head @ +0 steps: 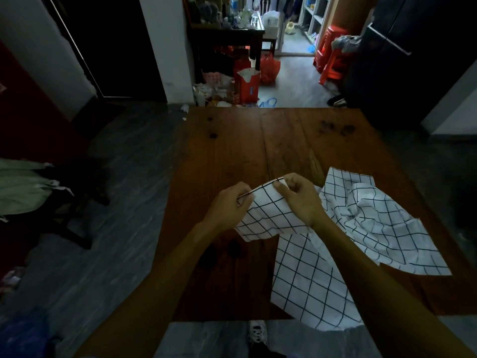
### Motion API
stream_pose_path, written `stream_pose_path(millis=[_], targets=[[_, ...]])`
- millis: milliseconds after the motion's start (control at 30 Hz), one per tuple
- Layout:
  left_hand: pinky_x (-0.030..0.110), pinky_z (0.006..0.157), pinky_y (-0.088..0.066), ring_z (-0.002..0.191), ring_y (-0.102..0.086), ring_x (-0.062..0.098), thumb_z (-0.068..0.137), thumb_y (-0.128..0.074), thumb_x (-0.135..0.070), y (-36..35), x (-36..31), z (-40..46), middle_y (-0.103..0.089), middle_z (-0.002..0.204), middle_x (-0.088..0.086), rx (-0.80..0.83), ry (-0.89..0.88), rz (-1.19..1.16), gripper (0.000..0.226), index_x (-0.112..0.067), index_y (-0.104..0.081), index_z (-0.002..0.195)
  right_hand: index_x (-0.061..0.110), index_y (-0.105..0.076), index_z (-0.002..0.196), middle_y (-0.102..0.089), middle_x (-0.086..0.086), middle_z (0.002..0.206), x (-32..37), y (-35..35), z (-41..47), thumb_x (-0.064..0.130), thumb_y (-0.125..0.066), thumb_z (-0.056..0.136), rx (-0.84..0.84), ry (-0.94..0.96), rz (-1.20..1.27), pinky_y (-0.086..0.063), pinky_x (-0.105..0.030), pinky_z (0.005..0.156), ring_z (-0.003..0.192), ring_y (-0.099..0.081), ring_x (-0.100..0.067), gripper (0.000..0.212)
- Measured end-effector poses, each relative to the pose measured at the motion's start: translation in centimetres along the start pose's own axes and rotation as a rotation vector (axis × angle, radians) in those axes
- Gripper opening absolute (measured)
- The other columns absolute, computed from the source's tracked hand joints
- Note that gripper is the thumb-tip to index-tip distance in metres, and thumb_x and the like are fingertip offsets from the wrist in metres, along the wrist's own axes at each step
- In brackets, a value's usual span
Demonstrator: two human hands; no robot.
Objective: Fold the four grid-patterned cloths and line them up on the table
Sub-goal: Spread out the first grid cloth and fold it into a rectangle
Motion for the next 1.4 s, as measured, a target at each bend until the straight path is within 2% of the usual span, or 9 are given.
stream_pose_path(millis=[67,200,333,633,800,933,1133,1267,1400], targets=[[0.029,0.07,-0.053,0.083,-0.06,0.006,0.096,-0.052,-0.029,-0.2,-0.9,0.6,-0.063,0.09,-0.008,0.003,-0.015,-0.028,0.011,-0.024,-0.057,0.104,0.017,-0.06,0.078,-0.058,0.0,0.073,0.7,-0.5,0.1,0.018,-0.064,0.09,0.023,0.026,0.007,-0.044,-0.011,0.06,0.063,-0.051,-0.001,0.013],[0.032,0.061,-0.049,0.067,-0.054,0.002,0.095,-0.054,-0.02,-0.3,-1.7,1.3,-0.06,0.077,-0.01,-0.116,-0.066,-0.012,0.01,-0.019,-0.064,0.096,0.011,-0.065,0.086,-0.065,-0.008,0.08,1.1,-0.5,0.6,0.016,-0.066,0.089,0.009,0.038,0.049,-0.049,-0.024,0.065,0.071,-0.057,-0.011,0.005],[0.035,0.064,-0.053,0.071,-0.059,0.01,0.096,-0.053,-0.021,-0.3,-1.6,1.1,-0.066,0.083,-0.003,-0.135,-0.078,-0.015,0.015,-0.015,-0.066,0.101,0.004,-0.071,0.091,-0.07,-0.011,0.089,1.7,-0.1,0.9,0.01,-0.065,0.089,0.009,0.096,0.062,-0.053,-0.028,0.076,0.082,-0.065,-0.016,0.009],[0.035,0.057,-0.044,0.059,-0.045,0.008,0.099,-0.048,-0.025,0.2,-0.3,0.1,-0.05,0.064,-0.005,-0.101,0.005,-0.019,0.028,-0.018,-0.054,0.073,0.01,-0.067,0.086,-0.066,0.003,0.08,2.2,0.7,1.9,0.01,-0.065,0.089,-0.078,0.068,0.095,-0.049,-0.01,0.067,0.07,-0.06,0.006,0.004],[0.025,0.065,-0.049,0.071,-0.058,0.005,0.098,-0.05,-0.025,0.4,-1.0,0.5,-0.064,0.08,-0.005,-0.127,-0.043,-0.075,0.021,-0.012,-0.067,0.099,0.005,-0.068,0.085,-0.065,-0.002,0.081,2.4,0.1,1.9,0.01,-0.064,0.089,-0.051,0.112,0.039,-0.049,-0.013,0.068,0.072,-0.059,-0.002,0.008],[0.033,0.071,-0.055,0.079,-0.064,0.012,0.097,-0.052,-0.023,0.5,-0.6,0.7,-0.069,0.087,0.001,-0.134,-0.041,-0.032,0.023,-0.009,-0.069,0.102,0.004,-0.067,0.08,-0.065,0.003,0.08,3.2,1.0,2.1,0.005,-0.064,0.089,-0.139,0.136,0.081,-0.045,-0.006,0.07,0.069,-0.058,0.008,0.009],[0.041,0.068,-0.054,0.072,-0.06,0.016,0.095,-0.055,-0.024,0.2,-0.1,0.5,-0.065,0.079,0.002,-0.119,0.025,-0.031,0.017,-0.011,-0.066,0.093,0.006,-0.068,0.082,-0.066,-0.001,0.082,3.5,1.0,2.5,0.004,-0.064,0.088,-0.092,0.194,0.06,-0.048,-0.013,0.069,0.072,-0.059,0.003,0.008],[0.021,0.063,-0.05,0.072,-0.06,0.005,0.094,-0.058,-0.022,0.3,-2.5,1.3,-0.065,0.083,-0.004,-0.132,-0.048,-0.12,0.017,-0.013,-0.065,0.107,0.014,-0.071,0.083,-0.068,0.001,0.081,3.2,-0.9,2.5,0.01,-0.066,0.088,0.058,0.243,-0.029,-0.052,-0.029,0.069,0.075,-0.063,-0.012,0.007],[0.025,0.056,-0.045,0.062,-0.056,0.009,0.093,-0.059,-0.015,1.2,-3.6,2.2,-0.064,0.071,-0.001,-0.235,-0.087,-0.106,0.013,-0.008,-0.069,0.096,0.017,-0.072,0.083,-0.069,0.006,0.08,3.4,-1.6,2.5,0.016,-0.069,0.086,0.072,0.243,-0.08,-0.052,-0.03,0.07,0.076,-0.064,-0.013,0.004]])
Point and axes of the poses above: each hand's wrist, its own z-axis towards the middle knuckle, its own y-axis out of the back of the hand, x = y × z, the point moved 3 cm from there along z, towards the middle knuckle
